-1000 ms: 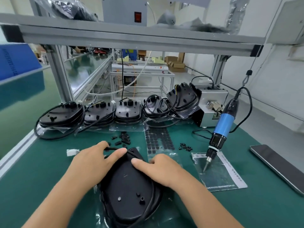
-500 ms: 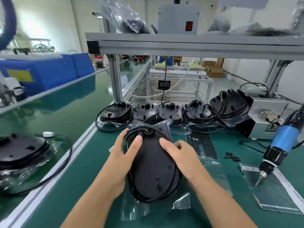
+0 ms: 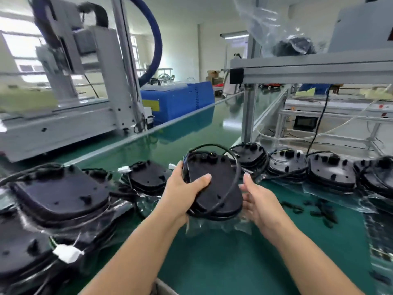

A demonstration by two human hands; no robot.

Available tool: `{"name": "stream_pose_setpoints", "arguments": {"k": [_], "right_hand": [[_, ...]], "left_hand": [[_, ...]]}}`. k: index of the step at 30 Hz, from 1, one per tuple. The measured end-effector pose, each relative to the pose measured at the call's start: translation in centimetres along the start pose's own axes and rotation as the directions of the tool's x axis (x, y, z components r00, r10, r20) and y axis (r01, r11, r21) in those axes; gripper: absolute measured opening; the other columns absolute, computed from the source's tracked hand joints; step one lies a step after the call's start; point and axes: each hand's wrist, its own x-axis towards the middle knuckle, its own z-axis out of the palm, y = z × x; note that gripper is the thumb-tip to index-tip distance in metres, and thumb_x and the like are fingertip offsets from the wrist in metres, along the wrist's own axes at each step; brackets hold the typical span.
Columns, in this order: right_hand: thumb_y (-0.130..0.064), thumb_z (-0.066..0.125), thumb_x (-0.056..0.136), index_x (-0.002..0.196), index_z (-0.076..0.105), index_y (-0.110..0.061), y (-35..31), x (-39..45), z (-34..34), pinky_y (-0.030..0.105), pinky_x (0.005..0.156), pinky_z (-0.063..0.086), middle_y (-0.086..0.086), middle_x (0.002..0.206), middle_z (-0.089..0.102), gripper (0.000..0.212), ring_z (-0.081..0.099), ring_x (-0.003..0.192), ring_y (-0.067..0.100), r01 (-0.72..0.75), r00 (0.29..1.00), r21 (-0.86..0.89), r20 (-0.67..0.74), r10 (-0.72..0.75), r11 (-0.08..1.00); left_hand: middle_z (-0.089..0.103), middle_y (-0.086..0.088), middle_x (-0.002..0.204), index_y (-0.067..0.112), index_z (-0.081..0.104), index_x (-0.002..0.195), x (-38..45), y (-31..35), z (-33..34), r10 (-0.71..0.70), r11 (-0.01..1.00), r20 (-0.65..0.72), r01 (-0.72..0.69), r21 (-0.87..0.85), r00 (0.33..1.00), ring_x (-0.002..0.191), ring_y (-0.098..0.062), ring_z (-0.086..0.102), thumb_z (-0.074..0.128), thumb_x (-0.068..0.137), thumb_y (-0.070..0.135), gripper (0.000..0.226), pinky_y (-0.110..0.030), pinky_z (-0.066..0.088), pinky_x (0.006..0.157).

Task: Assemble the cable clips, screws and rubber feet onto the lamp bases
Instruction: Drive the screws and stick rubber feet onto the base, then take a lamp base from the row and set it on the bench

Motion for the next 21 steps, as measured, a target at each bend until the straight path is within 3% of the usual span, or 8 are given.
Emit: {"name": "stream_pose_setpoints", "arguments": {"k": [2, 4, 6, 8, 12, 16, 18, 21], "right_hand": [[-0.048, 0.058, 0.092, 0.1, 0.066, -0.004, 0.1, 0.9, 0.8, 0.028, 0.057, 0.04, 0.003, 0.072, 0.063, 0.045, 0.051, 0.062, 0.016, 0.073, 0.997, -0.021, -0.015, -0.073, 0.997], [-0.039, 0.059, 0.094, 0.09, 0.066, -0.008, 0.5, 1.5, 1.1, 0.023, 0.05, 0.037, -0.002, 0.064, 0.064, 0.032, 0.048, 0.054, 0.009, 0.113, 0.993, -0.023, -0.034, -0.114, 0.993], [-0.032, 0.058, 0.096, 0.085, 0.067, -0.01, 1.4, 1.7, 1.2, 0.021, 0.047, 0.037, -0.003, 0.063, 0.065, 0.027, 0.048, 0.053, 0.008, 0.142, 0.989, -0.033, -0.047, -0.143, 0.989], [-0.028, 0.057, 0.096, 0.082, 0.067, -0.011, 2.1, 1.5, 0.9, 0.019, 0.046, 0.038, -0.003, 0.062, 0.066, 0.025, 0.048, 0.052, 0.007, 0.175, 0.982, -0.096, -0.059, -0.181, 0.98], [-0.023, 0.057, 0.096, 0.078, 0.066, -0.009, 2.6, 0.8, -0.2, 0.023, 0.053, 0.041, -0.001, 0.064, 0.066, 0.024, 0.048, 0.05, 0.006, 0.218, 0.964, -0.256, -0.096, -0.249, 0.942], [-0.021, 0.056, 0.096, 0.076, 0.064, -0.009, 2.7, 0.5, -0.4, 0.025, 0.057, 0.042, -0.001, 0.062, 0.066, 0.024, 0.049, 0.049, 0.006, 0.219, 0.958, -0.32, -0.107, -0.264, 0.922], [-0.022, 0.056, 0.095, 0.077, 0.064, -0.01, 2.7, 0.4, -0.4, 0.025, 0.059, 0.044, -0.001, 0.064, 0.067, 0.024, 0.05, 0.05, 0.004, 0.217, 0.959, -0.353, -0.1, -0.267, 0.91], [-0.024, 0.055, 0.095, 0.077, 0.064, -0.011, 2.7, 0.5, -0.5, 0.027, 0.061, 0.046, -0.002, 0.065, 0.068, 0.024, 0.051, 0.051, 0.004, 0.216, 0.957, -0.368, -0.104, -0.271, 0.904]], "left_hand": [[0.075, -0.006, 0.095, 0.018, 0.059, 0.116, 0.5, 1.1, -1.5, 0.002, 1.0, -0.081, -0.001, 0.02, 0.997, 0.084, -0.029, 0.073, 0.081, 0.074, 0.018, 0.047, -0.041, 0.06, 0.07], [0.075, -0.007, 0.096, 0.019, 0.059, 0.113, 1.4, 2.0, -3.4, 0.021, 0.998, -0.189, -0.009, 0.069, 0.982, 0.083, -0.029, 0.073, 0.082, 0.073, 0.021, 0.047, -0.042, 0.06, 0.071], [0.072, -0.008, 0.107, 0.021, 0.057, 0.117, 2.7, 3.1, -5.3, 0.061, 0.99, -0.298, -0.02, 0.14, 0.952, 0.089, -0.031, 0.072, 0.082, 0.074, 0.025, 0.05, -0.046, 0.059, 0.076], [0.061, -0.01, 0.128, 0.021, 0.043, 0.137, 4.3, 4.1, -6.9, 0.095, 0.975, -0.427, 0.002, 0.22, 0.899, 0.106, -0.035, 0.065, 0.081, 0.074, 0.031, 0.074, -0.051, 0.055, 0.087], [0.036, -0.02, 0.148, 0.016, 0.012, 0.154, 7.5, 5.0, -9.5, 0.129, 0.856, -0.648, 0.245, 0.454, 0.751, 0.13, -0.04, 0.042, 0.072, 0.083, 0.037, 0.095, -0.049, 0.041, 0.105], [0.056, -0.023, 0.13, 0.0, 0.044, 0.136, 9.0, 4.7, -11.8, -0.062, 0.893, -0.652, 0.334, 0.302, 0.755, 0.115, -0.041, 0.057, 0.069, 0.083, 0.031, 0.066, -0.051, 0.049, 0.097], [0.057, -0.023, 0.13, -0.003, 0.053, 0.13, 8.8, 4.9, -12.0, -0.011, 0.717, -0.64, 0.453, 0.53, 0.768, 0.118, -0.039, 0.056, 0.06, 0.091, 0.038, 0.057, -0.045, 0.047, 0.1], [0.054, -0.024, 0.13, -0.003, 0.054, 0.128, 7.9, 6.4, -11.4, 0.134, 0.334, -0.647, 0.58, 0.743, 0.751, 0.119, -0.039, 0.051, 0.056, 0.091, 0.052, 0.067, -0.041, 0.045, 0.099]]}}
